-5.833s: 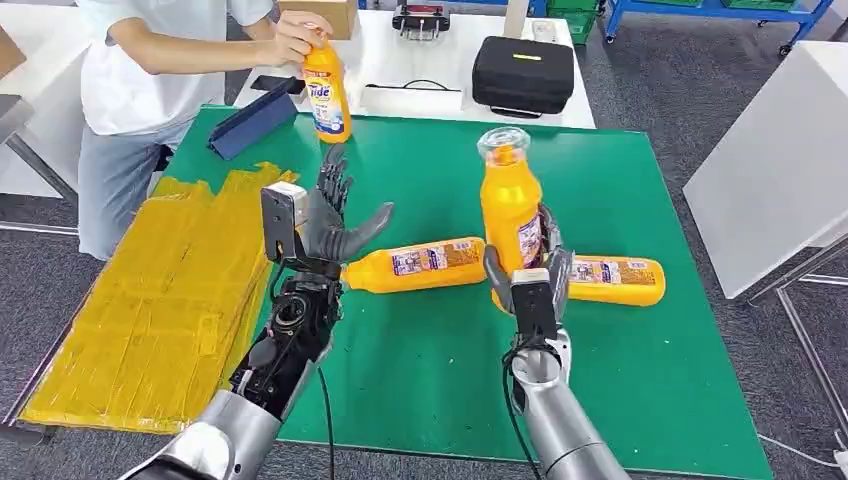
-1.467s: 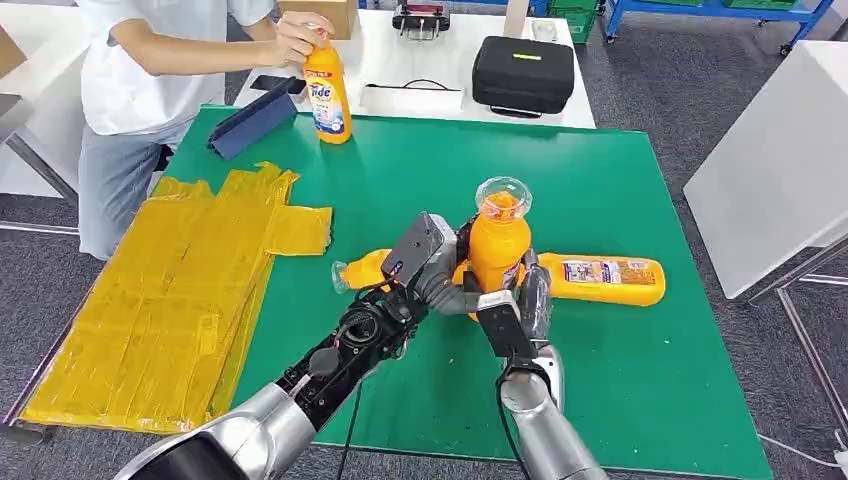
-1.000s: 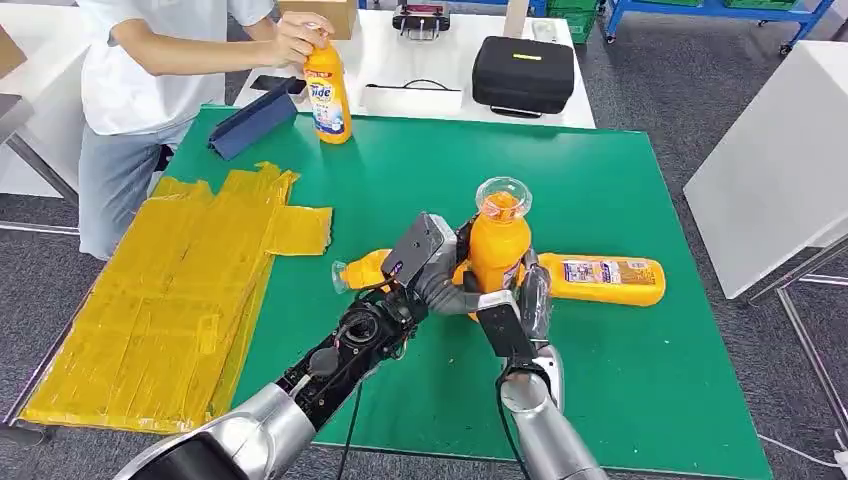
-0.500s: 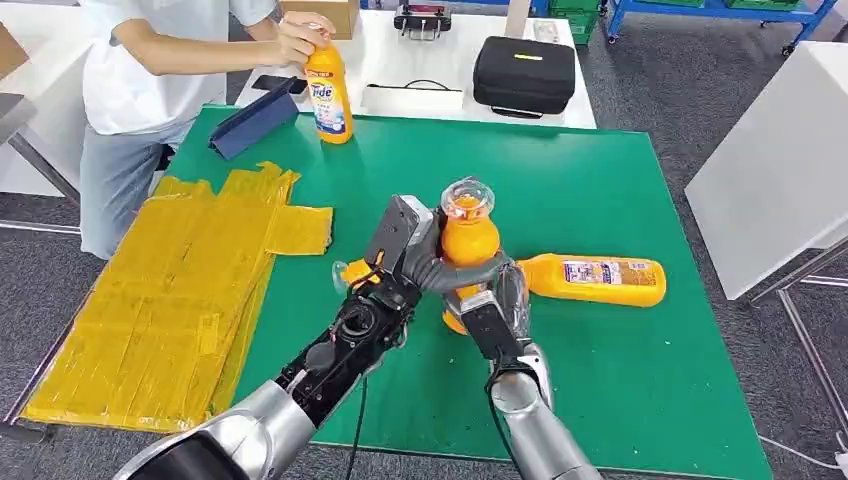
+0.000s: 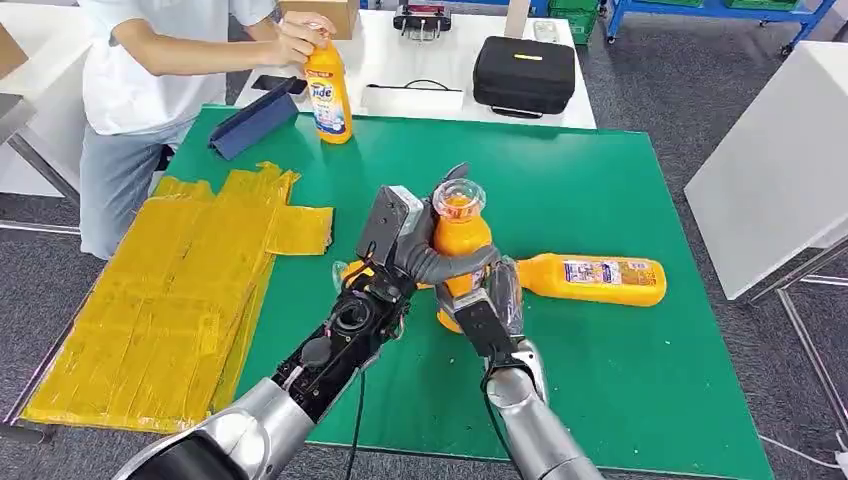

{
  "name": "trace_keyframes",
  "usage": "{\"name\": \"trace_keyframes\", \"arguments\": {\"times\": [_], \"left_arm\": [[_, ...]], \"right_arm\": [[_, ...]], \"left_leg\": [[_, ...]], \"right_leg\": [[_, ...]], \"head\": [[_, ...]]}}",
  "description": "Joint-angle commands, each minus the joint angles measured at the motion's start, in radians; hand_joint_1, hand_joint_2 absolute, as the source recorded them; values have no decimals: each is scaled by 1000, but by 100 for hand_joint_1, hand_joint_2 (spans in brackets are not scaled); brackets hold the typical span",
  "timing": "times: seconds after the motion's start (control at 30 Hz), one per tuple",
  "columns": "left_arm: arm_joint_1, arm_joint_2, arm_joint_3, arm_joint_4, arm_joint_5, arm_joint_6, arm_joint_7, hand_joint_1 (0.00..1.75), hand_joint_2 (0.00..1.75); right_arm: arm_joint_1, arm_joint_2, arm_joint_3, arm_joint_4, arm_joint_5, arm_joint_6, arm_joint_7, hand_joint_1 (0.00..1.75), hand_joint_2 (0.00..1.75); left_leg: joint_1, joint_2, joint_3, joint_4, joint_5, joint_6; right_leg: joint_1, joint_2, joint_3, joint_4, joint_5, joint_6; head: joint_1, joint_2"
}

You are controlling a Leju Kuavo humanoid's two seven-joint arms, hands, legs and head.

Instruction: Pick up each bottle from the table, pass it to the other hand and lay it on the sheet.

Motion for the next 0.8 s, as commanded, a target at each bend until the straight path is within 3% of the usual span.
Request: {"name": "trace_keyframes", "arguments": {"times": [0.03,0.8], "left_arm": [[-27,26,16,15,-2,-1,3,0,175],[-41,44,-51,63,-193,-70,48,0,175]], "right_arm": [[-56,6,15,77,-1,4,-3,175,175],[-87,0,23,119,-30,2,-28,175,175]], "left_leg": [[0,4,3,0,-2,-2],[0,3,4,0,-2,-3]], "right_leg": [[1,3,2,0,-1,-2],[1,3,3,-1,-1,-2]], "head": [[0,0],[0,0]]}}
